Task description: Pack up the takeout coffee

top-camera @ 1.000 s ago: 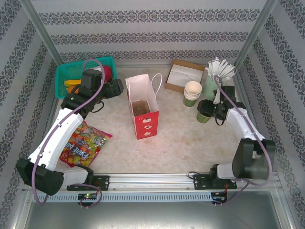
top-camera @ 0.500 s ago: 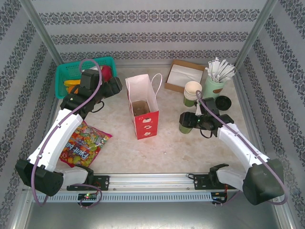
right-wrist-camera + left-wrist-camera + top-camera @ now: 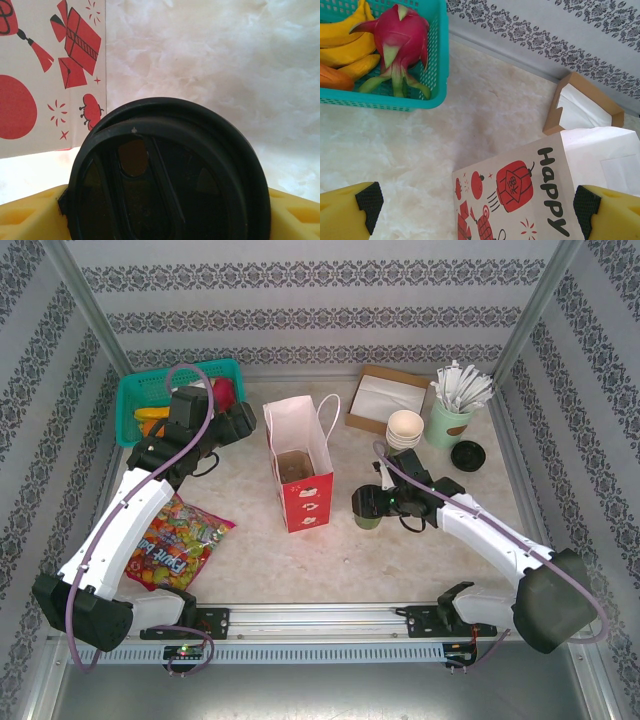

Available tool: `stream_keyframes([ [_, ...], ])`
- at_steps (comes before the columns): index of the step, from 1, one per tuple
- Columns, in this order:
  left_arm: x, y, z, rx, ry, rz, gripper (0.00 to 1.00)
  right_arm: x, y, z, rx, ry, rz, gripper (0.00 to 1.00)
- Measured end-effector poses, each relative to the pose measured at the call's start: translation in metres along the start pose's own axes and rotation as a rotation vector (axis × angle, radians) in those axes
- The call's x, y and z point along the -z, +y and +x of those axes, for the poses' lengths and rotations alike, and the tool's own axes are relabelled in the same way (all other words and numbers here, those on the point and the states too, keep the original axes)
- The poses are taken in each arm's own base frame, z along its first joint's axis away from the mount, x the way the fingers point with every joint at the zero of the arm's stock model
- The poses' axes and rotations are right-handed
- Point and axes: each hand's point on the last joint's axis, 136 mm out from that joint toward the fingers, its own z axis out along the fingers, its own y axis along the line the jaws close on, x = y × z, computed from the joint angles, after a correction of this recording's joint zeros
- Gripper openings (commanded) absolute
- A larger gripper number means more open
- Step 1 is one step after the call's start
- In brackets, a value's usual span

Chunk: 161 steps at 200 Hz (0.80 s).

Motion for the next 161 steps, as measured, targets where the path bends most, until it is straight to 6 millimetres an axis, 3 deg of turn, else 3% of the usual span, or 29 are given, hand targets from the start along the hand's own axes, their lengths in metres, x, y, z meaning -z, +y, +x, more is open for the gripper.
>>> stream_keyframes([
  [52, 0.0, 0.0, 0.001, 0.0, 0.001, -0.001, 1.0, 0.001, 0.0, 0.004, 0.004, 0.019, -0.003, 0.88],
  [61, 0.0, 0.0, 0.001, 0.0, 0.001, -0.001, 1.0, 0.001, 0.0, 0.005, 0.001, 0.026, 0.0, 0.98],
  [112, 0.0, 0.001, 0.0, -0.001, 0.0, -0.004, 1.0, 0.009, -0.004, 0.008, -0.01, 0.058, 0.039, 0.98],
  [161, -0.002, 0.002, 0.003, -0.002, 0.004, -0.008, 1.0, 0.028, 0.008, -0.021, -0.115, 0.109, 0.088, 0.98],
])
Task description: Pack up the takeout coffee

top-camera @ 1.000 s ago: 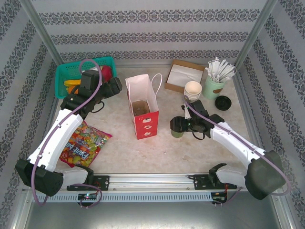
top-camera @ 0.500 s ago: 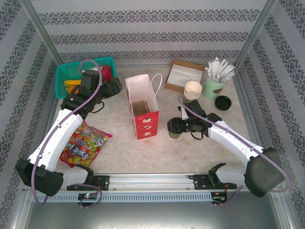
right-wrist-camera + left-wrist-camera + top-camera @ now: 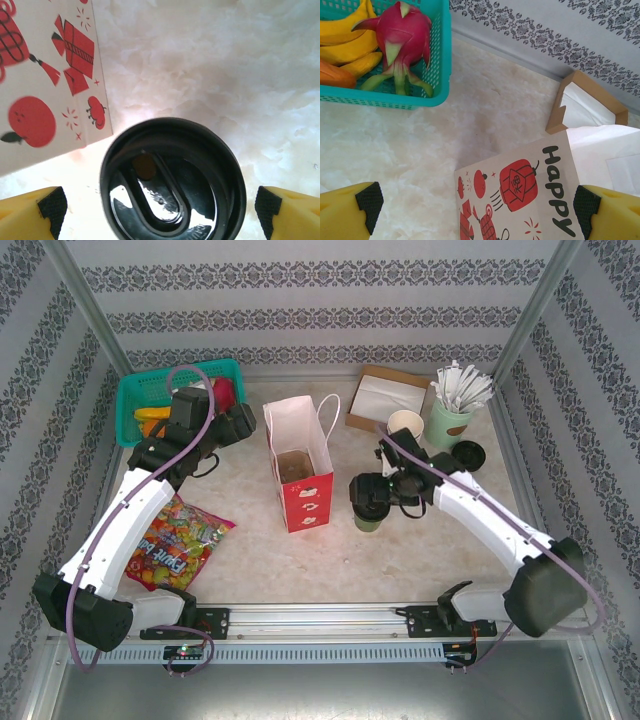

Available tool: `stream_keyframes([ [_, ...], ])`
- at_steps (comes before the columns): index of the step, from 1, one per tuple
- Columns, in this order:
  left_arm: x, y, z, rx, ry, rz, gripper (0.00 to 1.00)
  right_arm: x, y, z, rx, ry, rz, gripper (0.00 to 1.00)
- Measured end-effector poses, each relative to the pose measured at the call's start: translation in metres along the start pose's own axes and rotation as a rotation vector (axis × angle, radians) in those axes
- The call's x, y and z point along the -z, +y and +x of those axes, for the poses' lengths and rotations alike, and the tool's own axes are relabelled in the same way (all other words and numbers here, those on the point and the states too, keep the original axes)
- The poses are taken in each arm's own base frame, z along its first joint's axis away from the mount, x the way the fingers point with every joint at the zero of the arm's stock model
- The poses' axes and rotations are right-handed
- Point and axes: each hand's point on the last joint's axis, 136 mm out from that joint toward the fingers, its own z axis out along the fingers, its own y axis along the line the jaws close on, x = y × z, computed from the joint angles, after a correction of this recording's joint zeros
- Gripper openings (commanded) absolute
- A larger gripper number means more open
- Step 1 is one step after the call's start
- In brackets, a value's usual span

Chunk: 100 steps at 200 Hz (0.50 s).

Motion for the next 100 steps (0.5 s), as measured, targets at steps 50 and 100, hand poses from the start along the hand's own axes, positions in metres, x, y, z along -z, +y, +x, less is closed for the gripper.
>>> stream_keyframes([
  [50, 0.0, 0.003, -0.002, -0.008, -0.012, -0.019, 1.0, 0.008, -0.002, -0.004, -0.059, 0.123, 0.101, 0.98],
  [100, 0.005, 0.01, -0.002, -0.012, -0.034, -0.04, 1.0, 0.004, -0.004, 0.018, -0.063, 0.255, 0.18, 0.98],
])
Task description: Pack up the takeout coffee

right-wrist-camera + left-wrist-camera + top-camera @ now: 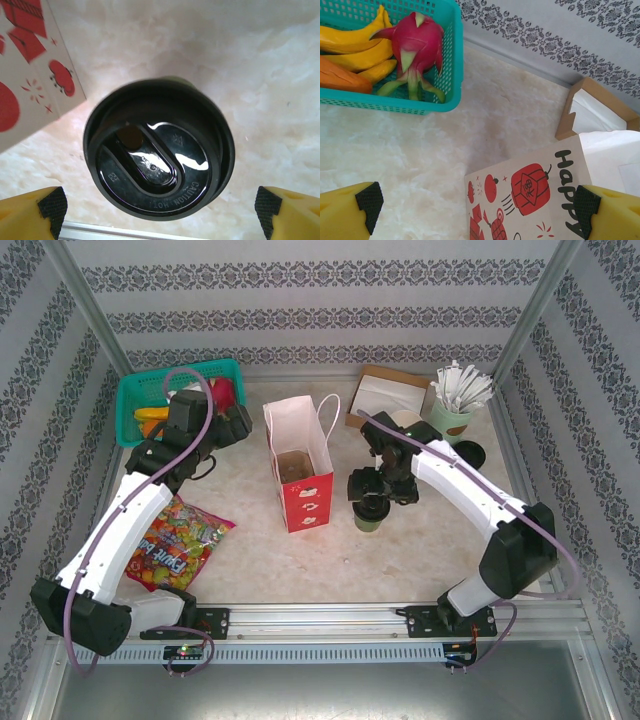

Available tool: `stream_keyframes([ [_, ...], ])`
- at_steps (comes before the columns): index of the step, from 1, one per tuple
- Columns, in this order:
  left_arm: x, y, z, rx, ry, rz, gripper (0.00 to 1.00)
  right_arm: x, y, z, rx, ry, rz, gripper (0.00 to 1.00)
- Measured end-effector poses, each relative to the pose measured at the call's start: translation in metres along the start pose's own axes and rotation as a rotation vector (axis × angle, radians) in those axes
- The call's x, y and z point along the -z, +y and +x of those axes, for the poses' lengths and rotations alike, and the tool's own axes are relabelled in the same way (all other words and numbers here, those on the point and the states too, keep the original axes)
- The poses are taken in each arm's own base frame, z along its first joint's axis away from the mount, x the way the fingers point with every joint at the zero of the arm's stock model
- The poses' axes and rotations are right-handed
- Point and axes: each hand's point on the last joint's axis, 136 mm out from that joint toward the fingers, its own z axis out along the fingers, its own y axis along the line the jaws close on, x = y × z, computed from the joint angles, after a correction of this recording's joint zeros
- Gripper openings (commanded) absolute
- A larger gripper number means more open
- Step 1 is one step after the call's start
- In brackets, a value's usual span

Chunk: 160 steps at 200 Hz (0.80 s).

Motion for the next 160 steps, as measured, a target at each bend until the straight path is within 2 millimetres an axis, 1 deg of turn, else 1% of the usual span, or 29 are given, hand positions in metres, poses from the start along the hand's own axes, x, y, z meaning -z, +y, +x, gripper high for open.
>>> stream_keyframes([
  [59, -0.002, 0.007, 0.005, -0.006, 0.002, -0.024, 1.0, -0.005, 0.003, 0.004, -0.019, 0.031, -0.013, 0.98],
  [90, -0.002, 0.007, 0.005, -0.006, 0.002, -0.024, 1.0, -0.013, 0.003, 0.005, -0.016, 0.057, 0.004, 0.98],
  [160, -0.004, 0.012, 0.011, -0.01, 0.01, -0.04, 1.0, -0.025, 0.003, 0.007, -0.002, 0.074, 0.039, 0.98],
])
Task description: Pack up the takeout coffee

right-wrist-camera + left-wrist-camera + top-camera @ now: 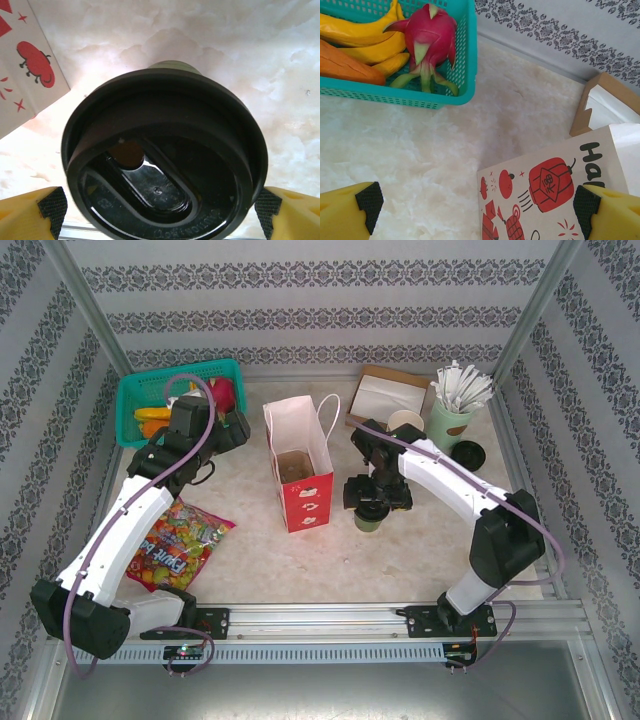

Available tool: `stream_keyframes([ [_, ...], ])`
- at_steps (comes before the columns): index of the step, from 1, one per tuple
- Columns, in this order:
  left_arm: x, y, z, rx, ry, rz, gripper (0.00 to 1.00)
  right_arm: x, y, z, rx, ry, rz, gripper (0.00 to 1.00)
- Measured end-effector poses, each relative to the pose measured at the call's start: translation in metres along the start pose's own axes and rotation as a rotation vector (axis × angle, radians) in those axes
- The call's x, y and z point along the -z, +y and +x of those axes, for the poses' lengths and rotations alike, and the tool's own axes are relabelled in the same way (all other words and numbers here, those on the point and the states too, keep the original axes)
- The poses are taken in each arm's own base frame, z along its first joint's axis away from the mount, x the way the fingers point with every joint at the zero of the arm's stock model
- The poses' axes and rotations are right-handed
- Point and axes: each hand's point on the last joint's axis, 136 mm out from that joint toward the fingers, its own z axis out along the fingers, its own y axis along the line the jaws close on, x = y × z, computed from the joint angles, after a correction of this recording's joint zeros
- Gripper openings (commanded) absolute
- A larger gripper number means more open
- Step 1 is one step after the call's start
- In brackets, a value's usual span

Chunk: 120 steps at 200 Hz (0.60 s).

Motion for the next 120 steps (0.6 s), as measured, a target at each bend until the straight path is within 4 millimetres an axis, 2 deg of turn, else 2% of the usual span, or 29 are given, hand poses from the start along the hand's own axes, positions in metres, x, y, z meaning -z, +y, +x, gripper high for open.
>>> stream_keyframes([
  [55, 0.0, 0.003, 0.001, -0.004, -0.002, -0.009, 1.0, -0.011, -0.001, -0.005, 0.001, 0.01, 0.03, 0.98],
  [120, 0.0, 0.003, 0.002, -0.005, -0.002, -0.012, 1.0, -0.021, -0.006, 0.0, 0.013, 0.057, 0.081, 0.98],
])
